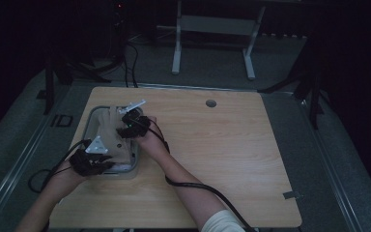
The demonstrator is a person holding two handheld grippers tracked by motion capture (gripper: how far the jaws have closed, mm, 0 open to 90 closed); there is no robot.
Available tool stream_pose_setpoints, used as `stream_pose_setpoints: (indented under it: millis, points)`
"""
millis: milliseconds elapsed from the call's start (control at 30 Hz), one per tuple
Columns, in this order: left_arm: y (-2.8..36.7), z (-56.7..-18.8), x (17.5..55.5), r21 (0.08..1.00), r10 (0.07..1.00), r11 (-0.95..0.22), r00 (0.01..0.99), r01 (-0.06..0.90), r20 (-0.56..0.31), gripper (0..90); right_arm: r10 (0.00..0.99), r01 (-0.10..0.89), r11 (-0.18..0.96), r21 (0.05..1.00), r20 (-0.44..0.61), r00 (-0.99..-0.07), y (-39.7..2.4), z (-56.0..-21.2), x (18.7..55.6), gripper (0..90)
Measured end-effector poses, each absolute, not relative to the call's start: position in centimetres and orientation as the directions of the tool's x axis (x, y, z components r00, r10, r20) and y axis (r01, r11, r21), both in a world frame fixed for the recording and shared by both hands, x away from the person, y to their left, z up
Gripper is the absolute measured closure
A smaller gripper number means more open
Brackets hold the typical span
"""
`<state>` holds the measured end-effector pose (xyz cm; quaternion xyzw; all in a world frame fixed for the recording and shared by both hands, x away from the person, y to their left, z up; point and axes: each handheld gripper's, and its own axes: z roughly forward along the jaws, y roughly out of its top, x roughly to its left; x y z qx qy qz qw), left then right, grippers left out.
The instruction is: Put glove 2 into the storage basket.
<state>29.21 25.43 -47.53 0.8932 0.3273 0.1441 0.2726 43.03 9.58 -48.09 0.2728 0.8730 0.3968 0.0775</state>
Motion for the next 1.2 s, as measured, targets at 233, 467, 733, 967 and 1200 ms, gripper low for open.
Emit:
stream_pose_setpoints:
  millis: [233, 467, 733, 967, 1200]
  points:
    - [25.6, -46.2, 28.4, 0.648, 0.720, -0.558, 0.690, 0.519, 0.068, 46.5, 0.521, 0.409, 0.506, 0.760, 0.109, -0.847, 8.3, -46.9, 42.6, 29.9]
    - [24.9, -45.1, 28.4, 0.736, 0.772, -0.452, 0.634, 0.504, 0.040, 15.0, 0.484, 0.383, 0.513, 0.768, 0.110, -0.868, 6.9, -45.9, 41.9, 15.9]
    - [22.3, -45.4, 28.6, 0.775, 0.761, -0.421, 0.648, 0.470, 0.021, 14.8, 0.483, 0.355, 0.530, 0.770, 0.070, -0.873, 4.3, -45.9, 41.6, 14.8]
    - [20.1, -45.9, 28.8, 0.795, 0.734, -0.406, 0.679, 0.450, -0.010, 14.8, 0.495, 0.345, 0.539, 0.768, 0.043, -0.868, 1.9, -46.4, 41.2, 14.7]
    - [17.6, -46.2, 28.5, 0.794, 0.704, -0.436, 0.710, 0.424, 0.008, 15.0, 0.506, 0.342, 0.546, 0.765, 0.025, -0.862, -0.8, -47.0, 40.6, 14.7]
